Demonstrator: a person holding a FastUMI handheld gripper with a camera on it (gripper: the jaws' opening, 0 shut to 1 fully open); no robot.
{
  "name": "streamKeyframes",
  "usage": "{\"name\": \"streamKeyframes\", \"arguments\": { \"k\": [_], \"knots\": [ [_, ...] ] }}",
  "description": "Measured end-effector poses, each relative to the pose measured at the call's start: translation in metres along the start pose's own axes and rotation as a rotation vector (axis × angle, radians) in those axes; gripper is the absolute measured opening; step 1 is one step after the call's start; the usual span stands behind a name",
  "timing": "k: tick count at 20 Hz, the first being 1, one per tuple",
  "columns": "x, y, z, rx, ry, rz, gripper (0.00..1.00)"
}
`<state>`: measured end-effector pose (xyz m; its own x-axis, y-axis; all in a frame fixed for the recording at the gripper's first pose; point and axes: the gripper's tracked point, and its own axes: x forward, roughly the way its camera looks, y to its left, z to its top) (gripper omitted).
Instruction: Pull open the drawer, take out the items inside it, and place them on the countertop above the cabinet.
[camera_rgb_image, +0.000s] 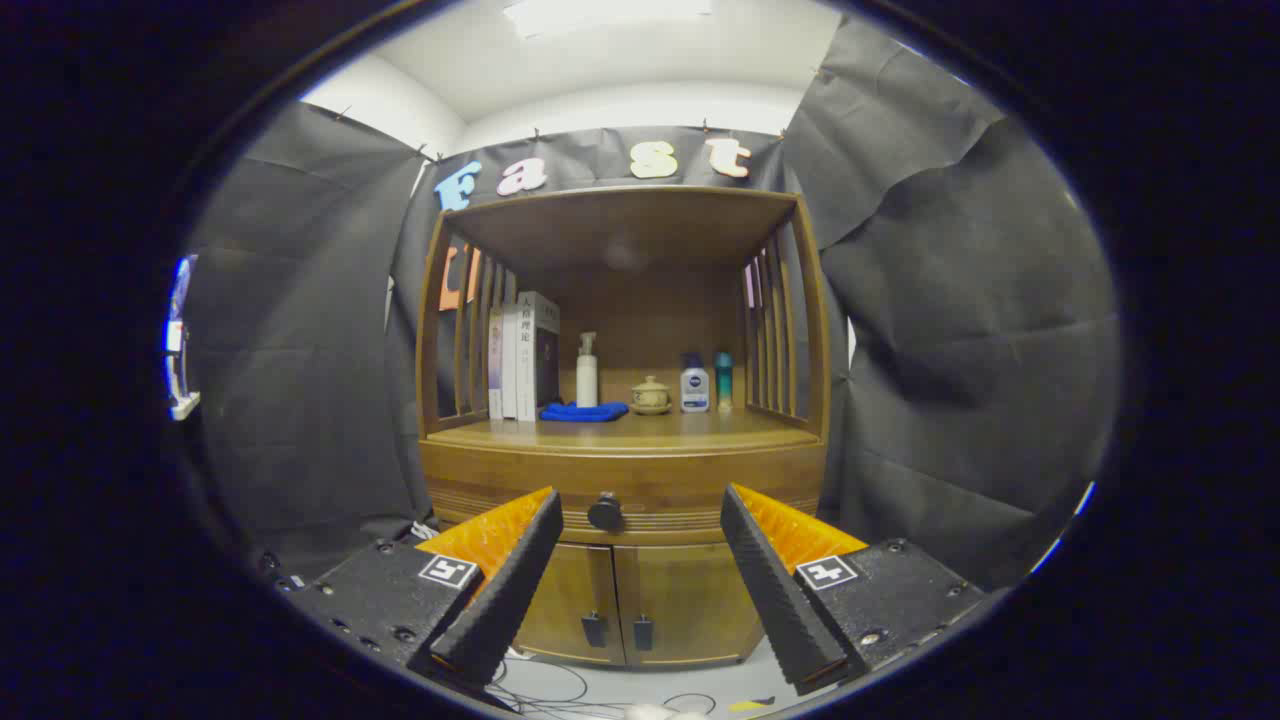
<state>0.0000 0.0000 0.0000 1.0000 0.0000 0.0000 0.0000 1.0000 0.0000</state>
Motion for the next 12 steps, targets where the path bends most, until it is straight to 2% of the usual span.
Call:
{"name": "streamKeyframes", "arguments": {
  "k": [12],
  "knots": [
    [-0.0064, -0.0015, 0.0090, 0.009, -0.032, -0.011, 1.00]
  ]
}}
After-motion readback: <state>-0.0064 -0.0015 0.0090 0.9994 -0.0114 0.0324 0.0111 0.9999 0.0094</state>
